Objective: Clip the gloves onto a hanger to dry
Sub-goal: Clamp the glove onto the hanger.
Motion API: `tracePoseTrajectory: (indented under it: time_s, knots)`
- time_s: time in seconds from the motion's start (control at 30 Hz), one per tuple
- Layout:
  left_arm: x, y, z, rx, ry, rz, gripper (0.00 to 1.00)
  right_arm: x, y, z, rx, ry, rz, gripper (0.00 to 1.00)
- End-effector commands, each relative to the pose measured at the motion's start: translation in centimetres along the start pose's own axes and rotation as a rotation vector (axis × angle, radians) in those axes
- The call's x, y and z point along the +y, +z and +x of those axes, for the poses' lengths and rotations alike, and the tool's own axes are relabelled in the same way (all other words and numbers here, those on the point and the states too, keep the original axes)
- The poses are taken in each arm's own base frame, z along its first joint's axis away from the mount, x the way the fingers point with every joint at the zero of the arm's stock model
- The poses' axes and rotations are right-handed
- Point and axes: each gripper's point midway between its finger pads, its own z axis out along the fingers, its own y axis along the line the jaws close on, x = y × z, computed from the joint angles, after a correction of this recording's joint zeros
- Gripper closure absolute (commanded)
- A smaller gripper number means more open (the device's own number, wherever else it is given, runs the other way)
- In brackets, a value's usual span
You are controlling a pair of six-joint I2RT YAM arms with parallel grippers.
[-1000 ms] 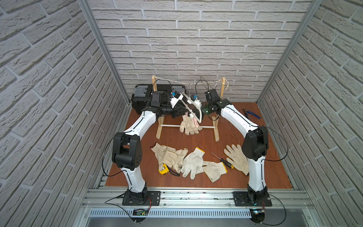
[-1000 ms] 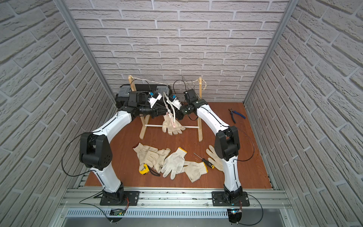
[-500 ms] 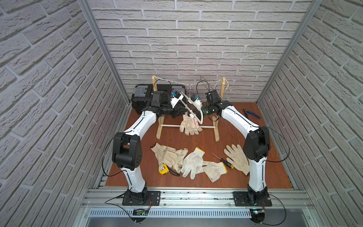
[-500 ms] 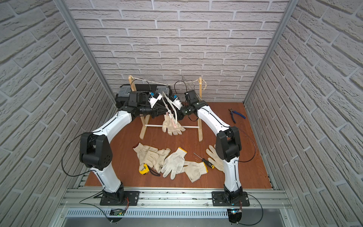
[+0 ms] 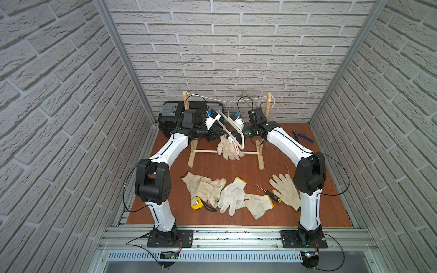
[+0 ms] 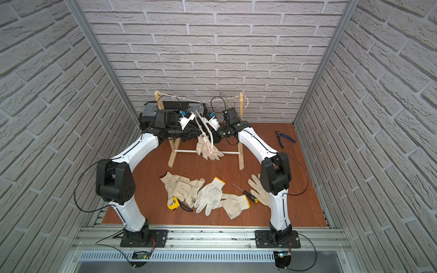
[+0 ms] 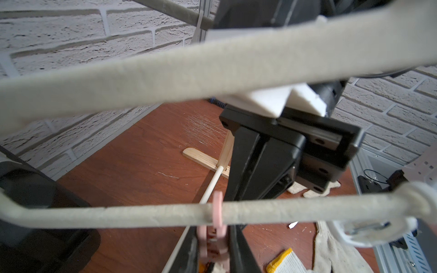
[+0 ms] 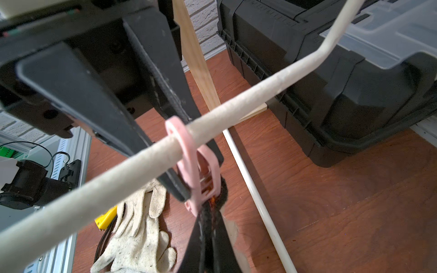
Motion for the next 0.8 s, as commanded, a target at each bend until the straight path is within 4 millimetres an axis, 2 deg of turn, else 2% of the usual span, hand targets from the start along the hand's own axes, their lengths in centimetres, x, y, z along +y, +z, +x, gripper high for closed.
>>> tracePoseTrajectory:
  time_s: [0.0, 0.23, 0.37, 0.47, 0.57, 0.77]
  knots:
    - [-0.1, 0.4, 0.1, 0.0, -0.004, 0.015, 0.71, 0.6, -1.4, -2.9, -0.063, -0.076, 0.011, 0.97]
    - [-0.1, -0.3, -0.6, -0.005, 0.011, -0.022, 0.51, 0.0, -1.3, -2.8, -0.043, -0.084, 0.06, 0.88]
    - [0.2, -1.0, -0.9, 0.001, 0.013, -0.067, 0.35, -0.6, -1.4, -2.7, -0.03, -0.096, 0.105, 0.74]
    - [0.4, -1.5, -0.8, 0.007, 0.001, -0.101, 0.26, -0.9, -1.5, -2.8, -0.026, -0.108, 0.138, 0.63]
    - [0.6, -1.8, -0.2, 0.03, -0.024, -0.131, 0.2, -1.1, -1.7, -2.9, -0.023, -0.113, 0.165, 0.55]
    - [1.1, -3.2, 1.7, 0.118, -0.117, -0.262, 0.14, -2.0, -2.6, -2.8, -0.015, -0.135, 0.265, 0.46]
